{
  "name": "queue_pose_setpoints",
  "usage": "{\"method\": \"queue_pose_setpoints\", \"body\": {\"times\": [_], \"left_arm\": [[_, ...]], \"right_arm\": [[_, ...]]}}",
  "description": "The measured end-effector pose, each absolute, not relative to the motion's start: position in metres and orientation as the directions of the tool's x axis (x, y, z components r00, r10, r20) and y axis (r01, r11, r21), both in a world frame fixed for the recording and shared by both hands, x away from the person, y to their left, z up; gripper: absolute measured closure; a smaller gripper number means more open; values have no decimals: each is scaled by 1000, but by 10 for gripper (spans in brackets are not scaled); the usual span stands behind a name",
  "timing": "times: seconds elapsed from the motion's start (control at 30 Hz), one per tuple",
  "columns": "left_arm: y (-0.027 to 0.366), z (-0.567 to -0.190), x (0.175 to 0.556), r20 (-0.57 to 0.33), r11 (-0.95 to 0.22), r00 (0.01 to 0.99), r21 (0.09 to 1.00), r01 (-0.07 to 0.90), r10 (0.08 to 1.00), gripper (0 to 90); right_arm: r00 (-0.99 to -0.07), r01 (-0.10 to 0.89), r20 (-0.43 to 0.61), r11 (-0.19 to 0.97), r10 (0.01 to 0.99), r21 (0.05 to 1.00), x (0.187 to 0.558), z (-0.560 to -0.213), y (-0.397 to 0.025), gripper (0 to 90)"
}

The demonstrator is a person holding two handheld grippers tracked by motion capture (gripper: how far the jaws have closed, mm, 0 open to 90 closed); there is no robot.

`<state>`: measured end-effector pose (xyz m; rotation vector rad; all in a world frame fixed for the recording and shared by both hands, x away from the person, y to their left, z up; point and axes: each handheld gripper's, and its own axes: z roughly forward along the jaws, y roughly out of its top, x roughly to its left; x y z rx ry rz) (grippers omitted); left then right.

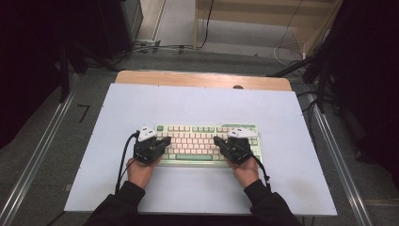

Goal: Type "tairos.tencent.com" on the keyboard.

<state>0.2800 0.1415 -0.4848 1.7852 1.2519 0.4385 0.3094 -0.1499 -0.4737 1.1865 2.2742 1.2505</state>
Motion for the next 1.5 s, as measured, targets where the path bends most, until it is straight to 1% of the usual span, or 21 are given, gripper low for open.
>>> {"method": "queue_pose_setpoints", "body": {"times": [0.2,0.77,1.5], "left_arm": [[141,-485,280,-190,-100,429,816,569,883,900],[141,-485,280,-189,-104,431,816,569,882,900],[141,-485,280,-188,-105,433,816,568,882,900]], "right_arm": [[-616,529,137,279,776,802,313,-474,-144,873],[-616,552,116,322,779,769,326,-485,-119,873],[-613,560,109,333,783,759,328,-489,-116,873]]}}
